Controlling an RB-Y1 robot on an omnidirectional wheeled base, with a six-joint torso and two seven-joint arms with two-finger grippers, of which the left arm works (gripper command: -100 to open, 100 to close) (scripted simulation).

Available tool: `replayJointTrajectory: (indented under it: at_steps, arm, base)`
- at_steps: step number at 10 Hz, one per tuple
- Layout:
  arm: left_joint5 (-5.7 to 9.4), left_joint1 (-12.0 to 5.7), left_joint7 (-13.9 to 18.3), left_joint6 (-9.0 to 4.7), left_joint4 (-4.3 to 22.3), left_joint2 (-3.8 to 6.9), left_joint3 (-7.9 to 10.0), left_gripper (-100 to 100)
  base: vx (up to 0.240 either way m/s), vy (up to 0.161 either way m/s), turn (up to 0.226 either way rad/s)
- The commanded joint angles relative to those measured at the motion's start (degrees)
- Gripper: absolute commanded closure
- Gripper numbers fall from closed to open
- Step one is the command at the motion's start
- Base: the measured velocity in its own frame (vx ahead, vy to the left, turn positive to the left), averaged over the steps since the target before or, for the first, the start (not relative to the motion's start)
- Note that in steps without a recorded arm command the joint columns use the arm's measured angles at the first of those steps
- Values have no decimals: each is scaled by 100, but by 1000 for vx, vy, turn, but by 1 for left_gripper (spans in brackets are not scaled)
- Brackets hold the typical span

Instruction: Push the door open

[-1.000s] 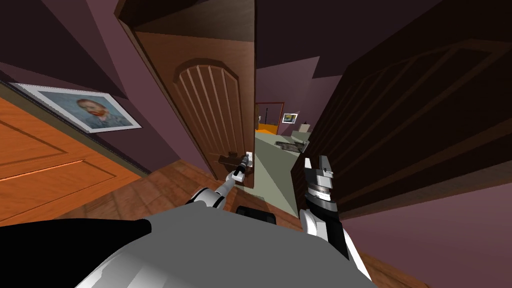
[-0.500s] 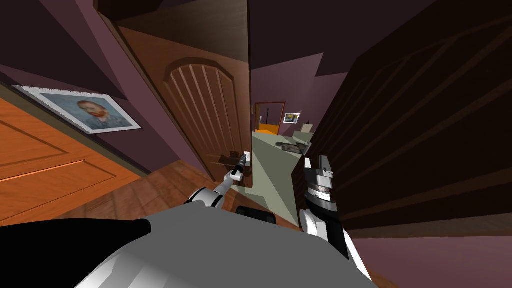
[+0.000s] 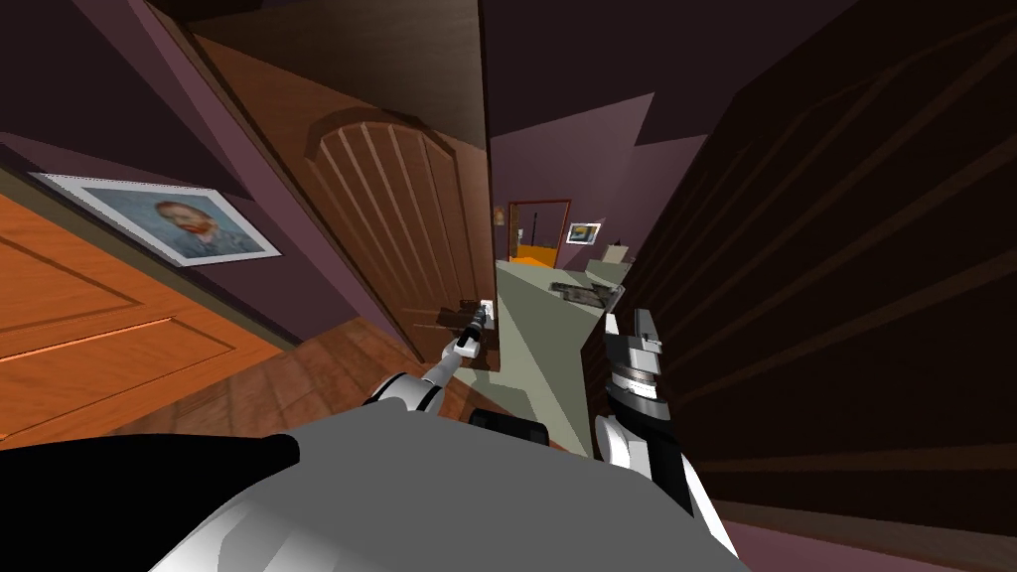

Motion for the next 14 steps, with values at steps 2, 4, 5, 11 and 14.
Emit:
replayJointTrajectory:
  at_steps: [2, 4, 5, 11, 14]
  arm:
    - [67, -7, -69, -36, 82, 113, 225, 100]
    - [100, -1, -105, -36, 97, 150, 331, 100]
    - [110, 1, -117, -36, 102, 162, 364, 100]
    - [215, 21, -232, -38, 150, 276, 704, 100]
    - [251, 28, -272, -38, 167, 314, 821, 100]
  base:
    - [126, -127, 74]
    - [132, -133, 81]
    - [136, -134, 64]
    - [184, -118, 66]
    - [169, -109, 63]
